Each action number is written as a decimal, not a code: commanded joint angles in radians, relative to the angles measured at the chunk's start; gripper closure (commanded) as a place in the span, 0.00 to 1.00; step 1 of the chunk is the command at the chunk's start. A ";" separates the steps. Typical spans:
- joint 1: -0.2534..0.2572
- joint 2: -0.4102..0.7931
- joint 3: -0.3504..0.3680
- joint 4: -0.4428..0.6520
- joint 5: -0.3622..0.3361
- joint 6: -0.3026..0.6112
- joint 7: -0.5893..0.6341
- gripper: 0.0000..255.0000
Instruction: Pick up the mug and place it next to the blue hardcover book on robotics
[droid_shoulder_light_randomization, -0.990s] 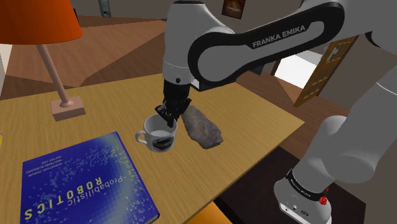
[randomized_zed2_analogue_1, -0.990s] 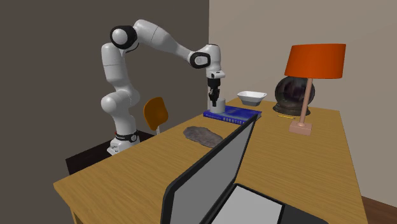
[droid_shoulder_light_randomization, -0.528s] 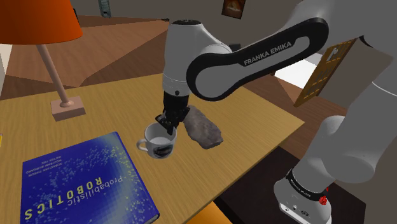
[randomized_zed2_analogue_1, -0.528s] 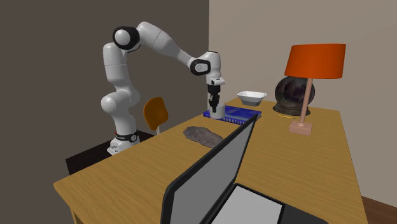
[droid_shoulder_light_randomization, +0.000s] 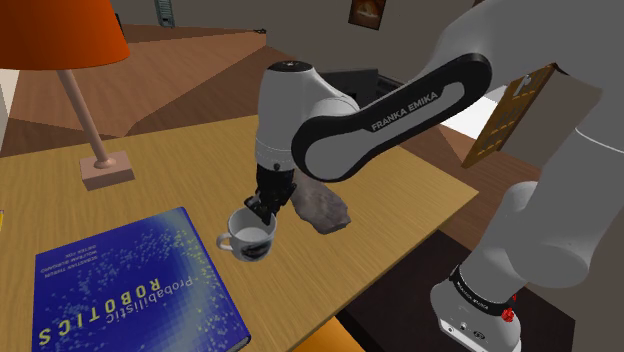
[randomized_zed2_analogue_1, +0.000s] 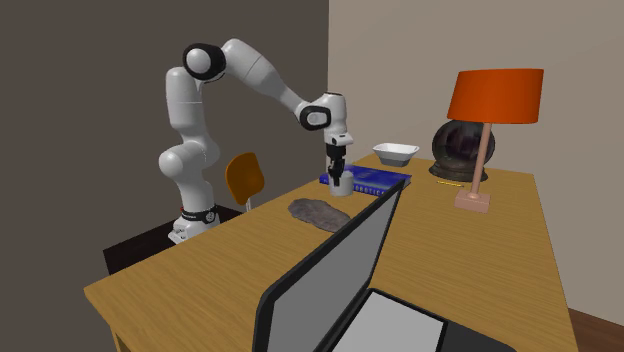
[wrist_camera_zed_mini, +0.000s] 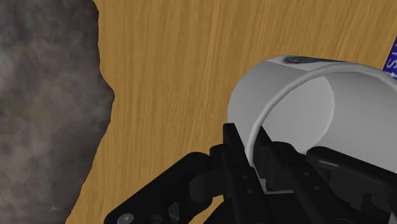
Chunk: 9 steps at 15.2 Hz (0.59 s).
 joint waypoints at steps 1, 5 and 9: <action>0.000 0.015 0.000 -0.010 -0.008 0.024 0.004 1.00; 0.000 0.015 0.000 -0.010 -0.008 0.024 0.004 1.00; 0.000 0.015 0.000 -0.010 -0.008 0.024 0.004 0.00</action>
